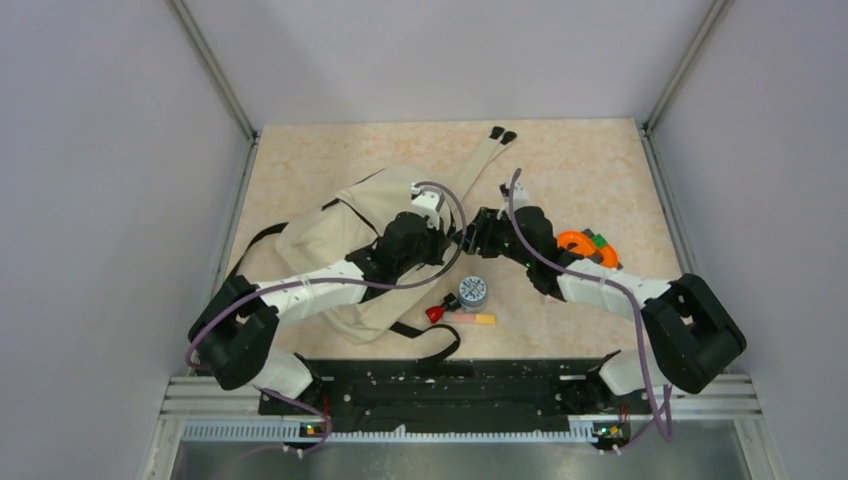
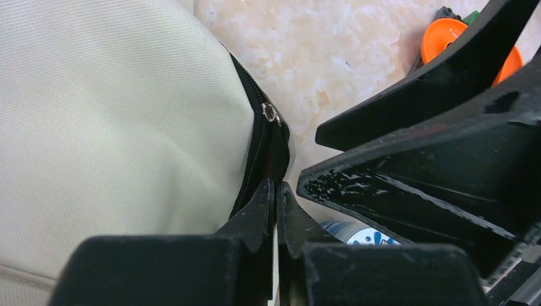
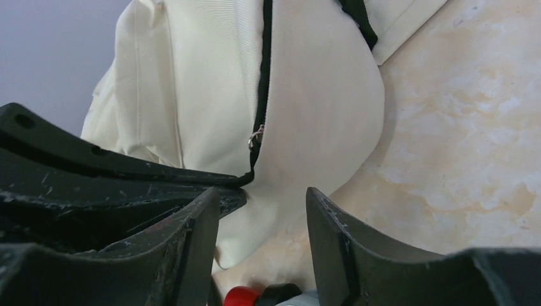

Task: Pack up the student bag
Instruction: Zip the student bag at the center of the board.

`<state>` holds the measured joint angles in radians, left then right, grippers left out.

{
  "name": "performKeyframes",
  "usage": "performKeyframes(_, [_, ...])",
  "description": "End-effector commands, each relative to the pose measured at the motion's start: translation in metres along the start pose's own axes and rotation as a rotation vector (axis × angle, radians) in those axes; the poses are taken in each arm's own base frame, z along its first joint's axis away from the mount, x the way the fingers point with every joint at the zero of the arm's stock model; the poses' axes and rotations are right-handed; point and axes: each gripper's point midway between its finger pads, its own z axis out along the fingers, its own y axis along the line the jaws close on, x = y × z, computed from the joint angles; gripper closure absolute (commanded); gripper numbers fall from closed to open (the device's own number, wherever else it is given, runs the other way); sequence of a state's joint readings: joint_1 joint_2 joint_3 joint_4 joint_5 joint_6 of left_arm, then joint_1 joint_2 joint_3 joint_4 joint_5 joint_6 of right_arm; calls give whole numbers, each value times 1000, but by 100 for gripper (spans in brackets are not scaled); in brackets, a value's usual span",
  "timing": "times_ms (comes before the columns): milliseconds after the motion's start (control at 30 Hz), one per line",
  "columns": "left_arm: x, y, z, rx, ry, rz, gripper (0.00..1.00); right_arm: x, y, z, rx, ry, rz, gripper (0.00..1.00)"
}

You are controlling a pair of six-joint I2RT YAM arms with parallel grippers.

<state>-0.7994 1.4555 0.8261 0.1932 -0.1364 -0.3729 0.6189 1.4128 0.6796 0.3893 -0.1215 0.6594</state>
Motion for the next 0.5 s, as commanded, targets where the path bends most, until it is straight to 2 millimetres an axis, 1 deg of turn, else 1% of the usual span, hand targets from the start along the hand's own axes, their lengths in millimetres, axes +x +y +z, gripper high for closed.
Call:
performKeyframes(0, [-19, -5, -8, 33, -60, -47, 100, -19, 18, -11, -81, -72, -40, 48])
performKeyframes(67, [-19, -4, -7, 33, -53, -66, 100, -14, 18, -14, -103, -70, -48, 48])
performKeyframes(200, [-20, 1, -8, 34, -38, -105, 100, -3, 24, -26, -186, -83, -84, 37])
performKeyframes(267, [-21, 1, -8, 41, -34, -126, 100, -3, 27, -33, -222, -109, -95, 34])
performKeyframes(300, [-20, 1, -8, 46, -31, -136, 100, 1, 27, -35, -230, -110, -99, 34])
performKeyframes(367, [-20, 1, -8, 57, -27, -145, 100, 3, 32, -37, -249, -115, -120, 33])
performKeyframes(467, [-21, 1, -8, 63, -26, -151, 100, 9, 36, -33, -255, -96, -140, 33])
